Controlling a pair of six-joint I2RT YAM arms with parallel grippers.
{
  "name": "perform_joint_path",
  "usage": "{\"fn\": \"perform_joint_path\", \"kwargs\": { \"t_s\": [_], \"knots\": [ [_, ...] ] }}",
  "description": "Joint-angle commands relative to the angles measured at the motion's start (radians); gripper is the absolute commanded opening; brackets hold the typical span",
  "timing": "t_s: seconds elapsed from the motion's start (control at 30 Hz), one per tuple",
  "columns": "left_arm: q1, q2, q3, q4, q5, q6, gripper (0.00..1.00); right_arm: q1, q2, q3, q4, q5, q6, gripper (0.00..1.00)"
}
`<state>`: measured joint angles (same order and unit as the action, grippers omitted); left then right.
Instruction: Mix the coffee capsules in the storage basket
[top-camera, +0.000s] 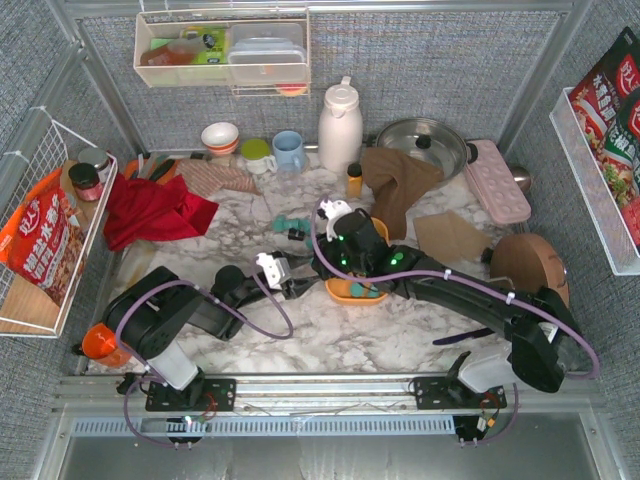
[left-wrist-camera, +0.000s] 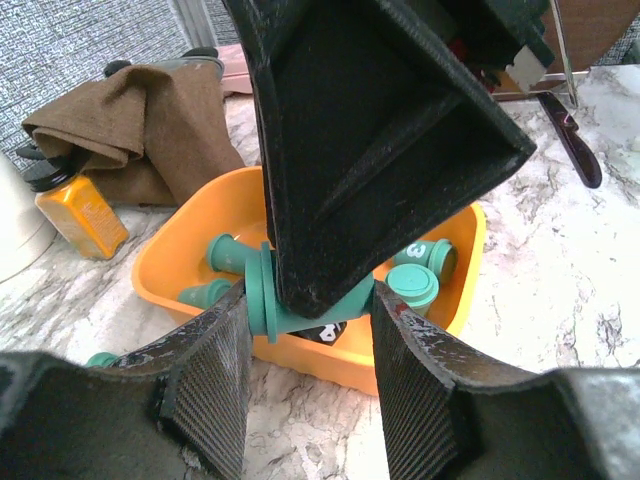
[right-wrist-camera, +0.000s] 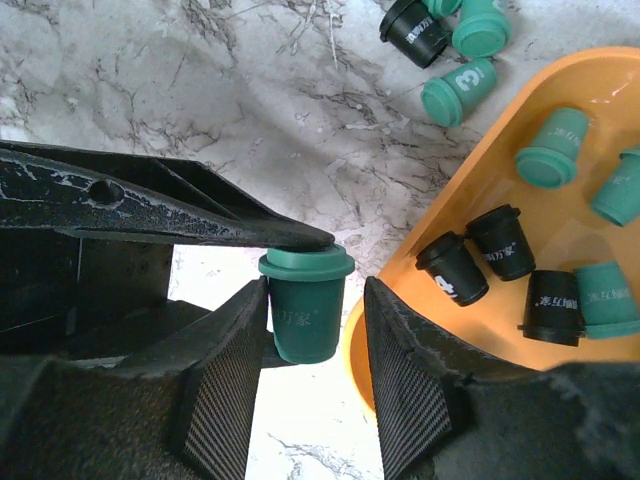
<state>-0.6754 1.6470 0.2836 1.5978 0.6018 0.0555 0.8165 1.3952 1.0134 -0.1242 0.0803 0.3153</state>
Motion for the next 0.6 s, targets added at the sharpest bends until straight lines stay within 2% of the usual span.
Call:
{"fn": "perform_joint_path", "kwargs": {
  "t_s": [0.0,0.23,0.33,0.47,0.53,0.57],
  "knots": [
    [-0.001,-0.003,0.003,0.083,0.014,0.003,0.47,0.003,0.01,0.004,0.029,-0.014,0.018,0.46],
    [-0.001,-0.009,0.002,0.082,0.0,0.003,0.49,0.006,0.017,0.002,0.024,-0.027,0.025,0.4],
    [-0.002,-0.009,0.0,0.082,-0.004,0.004,0.55,0.006,0.014,-0.001,0.023,-0.027,0.027,0.34],
    [-0.001,-0.01,-0.001,0.082,-0.011,0.006,0.71,0.006,0.006,0.0,0.017,-0.01,0.023,0.28],
    [-0.001,-0.012,-0.003,0.083,-0.018,0.007,0.97,0.006,-0.001,-0.001,0.013,0.006,0.021,0.24],
    [-0.001,-0.012,-0.003,0.083,-0.021,0.008,0.99,0.006,-0.005,-0.001,0.012,0.016,0.02,0.23]
  ]
}}
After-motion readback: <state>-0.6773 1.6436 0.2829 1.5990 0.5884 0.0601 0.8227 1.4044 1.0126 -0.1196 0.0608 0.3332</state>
